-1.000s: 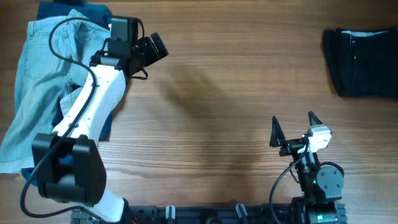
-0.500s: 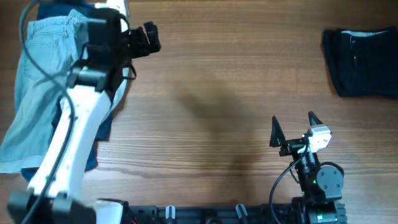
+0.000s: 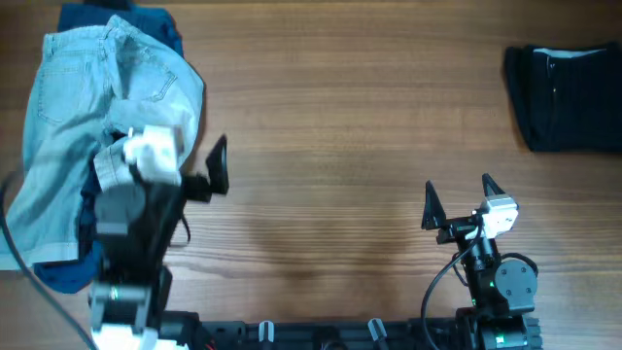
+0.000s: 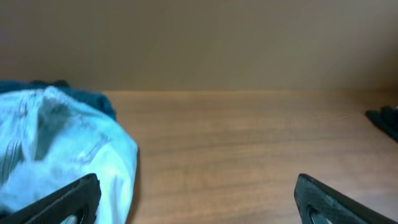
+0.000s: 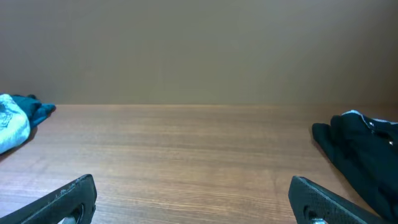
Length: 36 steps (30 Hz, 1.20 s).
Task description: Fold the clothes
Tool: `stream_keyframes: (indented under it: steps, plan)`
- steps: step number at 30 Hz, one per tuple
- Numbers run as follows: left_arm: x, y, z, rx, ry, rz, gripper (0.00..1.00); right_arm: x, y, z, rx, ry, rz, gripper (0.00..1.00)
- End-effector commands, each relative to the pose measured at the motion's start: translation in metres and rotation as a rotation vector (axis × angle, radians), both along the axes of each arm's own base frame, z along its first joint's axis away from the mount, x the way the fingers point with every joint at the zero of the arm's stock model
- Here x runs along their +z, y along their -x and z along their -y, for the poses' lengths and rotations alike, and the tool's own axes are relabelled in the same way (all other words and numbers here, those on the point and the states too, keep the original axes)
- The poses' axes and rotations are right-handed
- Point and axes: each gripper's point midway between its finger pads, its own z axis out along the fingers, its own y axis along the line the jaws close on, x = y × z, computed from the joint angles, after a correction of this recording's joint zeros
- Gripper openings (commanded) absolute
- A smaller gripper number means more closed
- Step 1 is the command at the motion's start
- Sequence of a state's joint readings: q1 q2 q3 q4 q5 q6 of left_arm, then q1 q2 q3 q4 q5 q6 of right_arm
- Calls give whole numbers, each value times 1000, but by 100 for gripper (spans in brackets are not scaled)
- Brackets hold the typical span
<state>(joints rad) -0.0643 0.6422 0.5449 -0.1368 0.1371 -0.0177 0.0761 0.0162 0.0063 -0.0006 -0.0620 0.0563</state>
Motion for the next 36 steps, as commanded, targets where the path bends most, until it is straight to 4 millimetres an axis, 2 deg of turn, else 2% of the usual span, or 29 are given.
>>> stream_keyframes:
  steps: [1, 6, 11, 16, 36]
  plan:
    - [-29, 19, -11, 46, 81, 56, 100, 2, 0, 3, -14, 0, 11, 100]
    - [-56, 35, -14, 62, 134, 144, 100, 2, 0, 3, -14, 1, 11, 100]
    - [-80, 42, -21, 91, 177, 178, 100, 2, 0, 3, -14, 0, 11, 100]
    - [-108, 46, -27, 126, 171, 71, 100, 2, 0, 3, -14, 1, 11, 100]
    - [-104, 46, -29, 138, 166, 89, 100, 2, 0, 3, -14, 1, 11, 100]
